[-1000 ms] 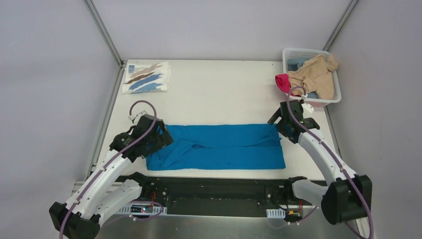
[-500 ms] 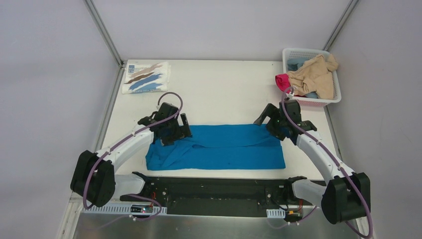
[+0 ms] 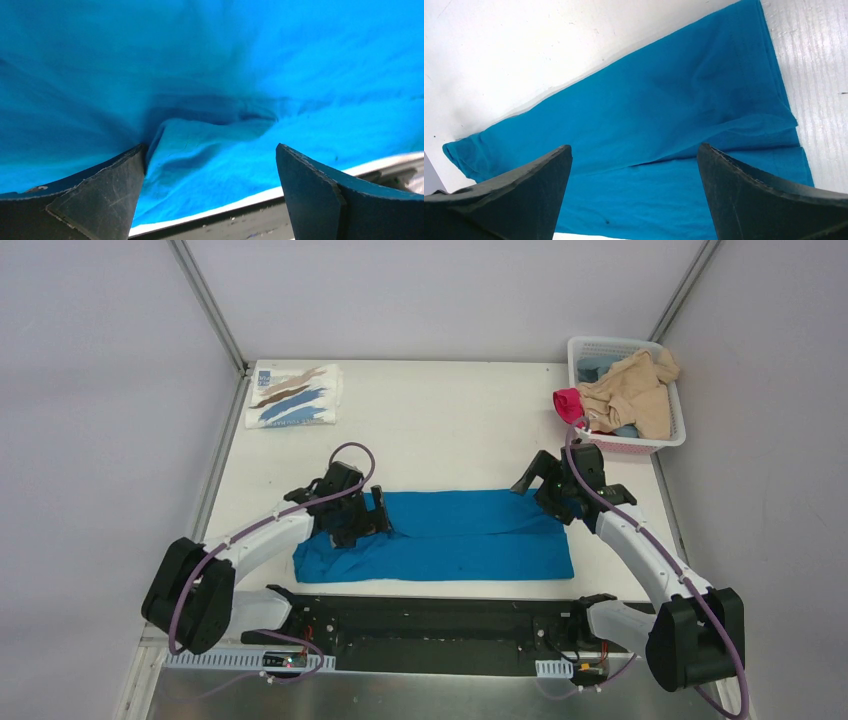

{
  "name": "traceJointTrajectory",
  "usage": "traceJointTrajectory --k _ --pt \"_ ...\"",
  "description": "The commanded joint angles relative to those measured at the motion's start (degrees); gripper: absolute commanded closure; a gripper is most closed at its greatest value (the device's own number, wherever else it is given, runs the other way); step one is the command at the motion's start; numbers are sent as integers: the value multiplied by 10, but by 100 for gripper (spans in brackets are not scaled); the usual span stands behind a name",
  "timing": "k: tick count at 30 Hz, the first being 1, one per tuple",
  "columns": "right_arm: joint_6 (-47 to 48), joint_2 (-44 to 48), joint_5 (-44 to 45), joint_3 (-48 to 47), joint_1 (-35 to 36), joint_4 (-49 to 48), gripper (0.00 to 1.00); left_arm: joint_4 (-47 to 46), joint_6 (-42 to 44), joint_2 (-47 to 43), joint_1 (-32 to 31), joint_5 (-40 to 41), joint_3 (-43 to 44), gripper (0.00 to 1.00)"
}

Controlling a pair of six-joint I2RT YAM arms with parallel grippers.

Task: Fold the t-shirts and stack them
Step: Rotate the tshirt 90 degrees

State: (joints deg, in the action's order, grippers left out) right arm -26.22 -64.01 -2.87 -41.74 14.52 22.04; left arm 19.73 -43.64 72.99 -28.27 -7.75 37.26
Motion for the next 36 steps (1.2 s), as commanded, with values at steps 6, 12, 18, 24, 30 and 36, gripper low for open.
traceJointTrajectory --k 6,12,18,24,30,36 --pt "8 23 15 1 2 -4 1 9 -7 -93 -25 -126 -54 1" --pt "9 25 18 3 2 -7 1 9 2 -105 -54 -141 -48 1" --pt "13 25 15 2 2 -5 1 9 29 -98 -110 -161 -28 1" --pt "18 30 34 1 2 1 1 15 58 -126 -143 -152 -7 1" --pt "10 25 54 -6 2 3 1 124 8 -137 -140 98 46 1" --pt "16 -40 9 -21 3 -42 1 83 -42 -31 -35 149 87 1"
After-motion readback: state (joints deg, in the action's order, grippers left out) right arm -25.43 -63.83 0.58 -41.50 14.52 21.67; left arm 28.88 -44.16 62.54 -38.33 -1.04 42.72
